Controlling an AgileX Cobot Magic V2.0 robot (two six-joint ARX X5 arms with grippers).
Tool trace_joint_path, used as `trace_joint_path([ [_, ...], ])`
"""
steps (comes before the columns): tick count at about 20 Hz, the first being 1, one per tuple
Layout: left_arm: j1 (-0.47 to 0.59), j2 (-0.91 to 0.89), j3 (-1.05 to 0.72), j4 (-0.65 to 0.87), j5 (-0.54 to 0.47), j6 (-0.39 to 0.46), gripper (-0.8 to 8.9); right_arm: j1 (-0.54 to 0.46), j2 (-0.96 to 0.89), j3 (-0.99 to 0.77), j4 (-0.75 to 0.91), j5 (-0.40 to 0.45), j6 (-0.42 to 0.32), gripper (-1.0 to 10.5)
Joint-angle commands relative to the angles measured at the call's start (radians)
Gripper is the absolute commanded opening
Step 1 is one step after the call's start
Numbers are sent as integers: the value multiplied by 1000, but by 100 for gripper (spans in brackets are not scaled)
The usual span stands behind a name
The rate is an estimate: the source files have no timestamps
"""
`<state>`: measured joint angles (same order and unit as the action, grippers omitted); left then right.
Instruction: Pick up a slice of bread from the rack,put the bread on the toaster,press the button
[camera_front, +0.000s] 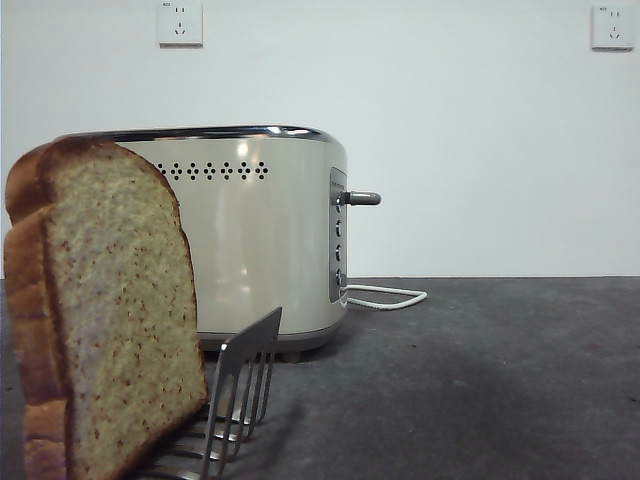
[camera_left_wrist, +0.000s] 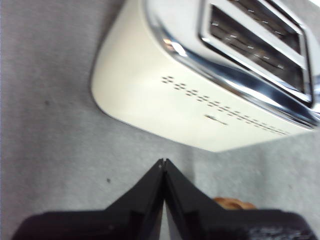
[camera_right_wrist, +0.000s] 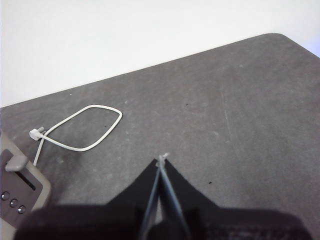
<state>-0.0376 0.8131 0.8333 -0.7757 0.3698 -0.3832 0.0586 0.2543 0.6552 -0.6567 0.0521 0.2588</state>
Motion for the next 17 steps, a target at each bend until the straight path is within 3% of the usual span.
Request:
trace_joint_path([
  [1,-37,10,32,-49,13,0,-6,-1,40,44,-19,-10,11,0],
  [8,-196,88,118,-189,26,21,-6,-1,175,96,-40,-258,-19,0],
  [17,-455,211,146,-202,26,-61,-6,0,253,96,-43,-337,-32,0],
])
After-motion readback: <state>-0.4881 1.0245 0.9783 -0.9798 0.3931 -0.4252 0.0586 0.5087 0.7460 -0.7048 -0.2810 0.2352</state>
